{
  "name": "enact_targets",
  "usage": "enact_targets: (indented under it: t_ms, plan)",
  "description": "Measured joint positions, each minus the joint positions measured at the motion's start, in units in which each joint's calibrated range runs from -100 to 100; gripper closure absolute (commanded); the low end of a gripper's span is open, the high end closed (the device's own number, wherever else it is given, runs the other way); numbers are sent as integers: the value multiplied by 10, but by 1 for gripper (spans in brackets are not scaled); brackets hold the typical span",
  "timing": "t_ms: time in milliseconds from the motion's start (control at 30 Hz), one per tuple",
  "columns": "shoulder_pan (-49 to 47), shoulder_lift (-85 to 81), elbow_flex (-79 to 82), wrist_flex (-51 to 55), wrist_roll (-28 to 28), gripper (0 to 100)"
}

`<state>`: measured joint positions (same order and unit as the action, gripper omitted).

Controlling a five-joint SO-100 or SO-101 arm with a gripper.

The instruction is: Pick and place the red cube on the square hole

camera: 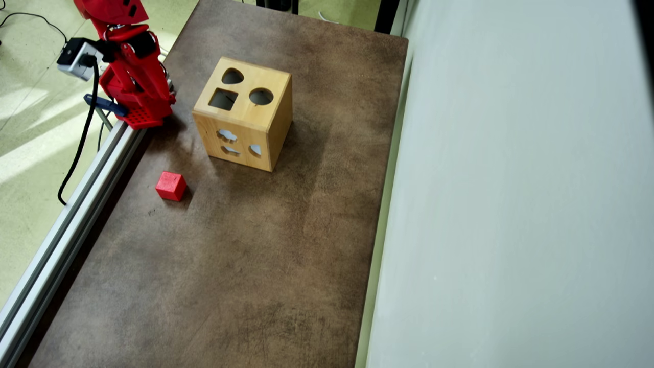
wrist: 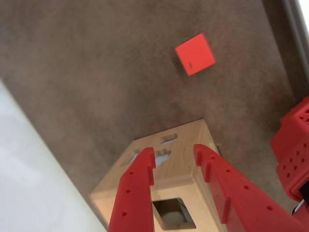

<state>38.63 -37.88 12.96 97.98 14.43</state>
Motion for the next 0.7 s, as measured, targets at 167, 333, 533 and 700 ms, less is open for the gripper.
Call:
enact_targets:
  t_ms: [167,333,533,700]
  plan:
    - [18,49,1,0,19,87]
    - [19,56,1,0,23,87]
    - [17,56,3,0,23,86]
    - [17,56,3,0,23,87]
